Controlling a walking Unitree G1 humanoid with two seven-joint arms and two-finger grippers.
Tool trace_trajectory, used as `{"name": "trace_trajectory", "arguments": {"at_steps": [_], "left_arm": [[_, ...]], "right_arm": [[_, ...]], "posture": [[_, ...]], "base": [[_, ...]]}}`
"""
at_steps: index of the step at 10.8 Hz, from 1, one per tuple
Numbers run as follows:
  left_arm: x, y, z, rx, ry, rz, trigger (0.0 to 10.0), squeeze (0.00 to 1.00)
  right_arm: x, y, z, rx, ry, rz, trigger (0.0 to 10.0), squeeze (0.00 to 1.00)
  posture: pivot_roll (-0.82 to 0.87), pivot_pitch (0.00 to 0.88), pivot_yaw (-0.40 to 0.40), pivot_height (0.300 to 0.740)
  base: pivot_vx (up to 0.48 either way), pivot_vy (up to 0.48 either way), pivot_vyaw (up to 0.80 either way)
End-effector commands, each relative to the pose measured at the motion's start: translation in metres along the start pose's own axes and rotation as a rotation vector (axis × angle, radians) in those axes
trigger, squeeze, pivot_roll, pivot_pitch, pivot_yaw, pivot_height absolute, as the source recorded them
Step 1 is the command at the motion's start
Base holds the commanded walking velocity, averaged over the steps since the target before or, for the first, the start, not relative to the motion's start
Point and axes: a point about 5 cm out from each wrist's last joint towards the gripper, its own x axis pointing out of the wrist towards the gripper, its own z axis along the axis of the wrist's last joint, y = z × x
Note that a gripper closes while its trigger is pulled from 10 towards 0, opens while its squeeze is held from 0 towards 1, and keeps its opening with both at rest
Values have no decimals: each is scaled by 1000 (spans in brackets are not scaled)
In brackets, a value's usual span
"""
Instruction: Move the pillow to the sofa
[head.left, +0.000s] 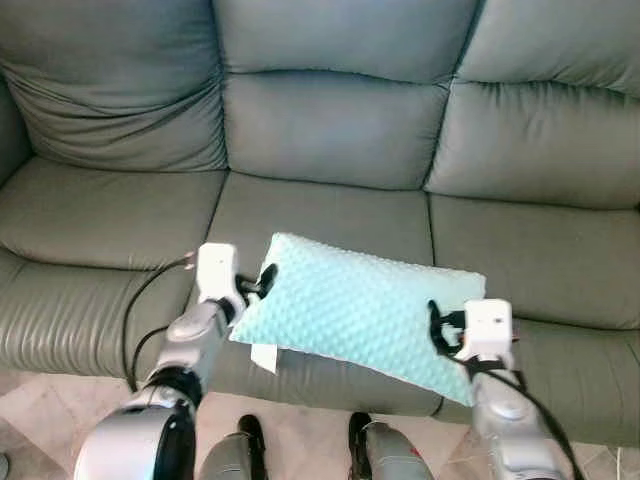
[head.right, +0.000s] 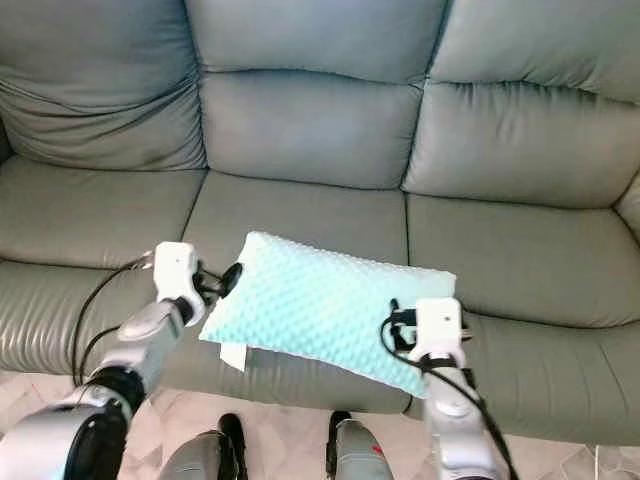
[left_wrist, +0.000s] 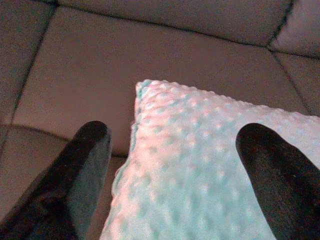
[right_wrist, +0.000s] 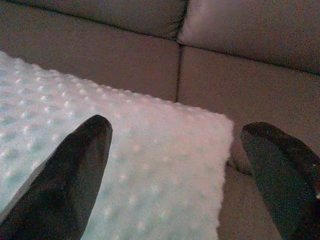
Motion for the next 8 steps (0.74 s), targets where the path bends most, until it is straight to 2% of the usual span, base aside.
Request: {"name": "trace_trajectory", "arguments": {"at_steps": [1, 2, 3, 4, 5, 6, 7, 8], "left_arm": [[-5, 5, -6, -14, 12, 12, 10000, 1000], [-6, 6, -8, -12, 14, 10, 10000, 1000], [-8, 9, -12, -2, 33, 18, 10000, 1000], [-8, 9, -11, -11, 31, 17, 10000, 1000], [-7, 7, -10, -4, 28, 6, 10000, 0], [-6, 4, -8, -5, 22, -17, 10000, 0], [-6, -1, -8, -13, 20, -63, 10000, 0], [-9, -4, -10, -18, 15, -105, 10000, 0]], "right_arm": [[-5, -4, -8, 5, 39, -13, 10000, 1000], [-5, -8, -11, -5, 58, -33, 10000, 1000], [-2, -15, -17, -68, 114, -84, 10000, 1000], [1, -19, -21, -91, 164, -106, 10000, 1000], [5, -25, -31, -107, 254, -129, 10000, 1000], [8, -33, -35, -112, 306, -157, 10000, 1000], [13, -42, -36, -116, 337, -186, 10000, 682], [16, -50, -36, -126, 358, -229, 10000, 592]], "posture": [[-206, 233, 10, 740], [-202, 217, 13, 740], [-198, 202, 17, 740], [-194, 190, 21, 740], [-184, 182, 25, 740], [-175, 177, 27, 740], [-155, 179, 27, 740], [-137, 185, 26, 740]], "base": [[0, 0, 0], [0, 0, 0], [0, 0, 0], [0, 0, 0], [0, 0, 0], [0, 0, 0], [0, 0, 0], [0, 0, 0]]}}
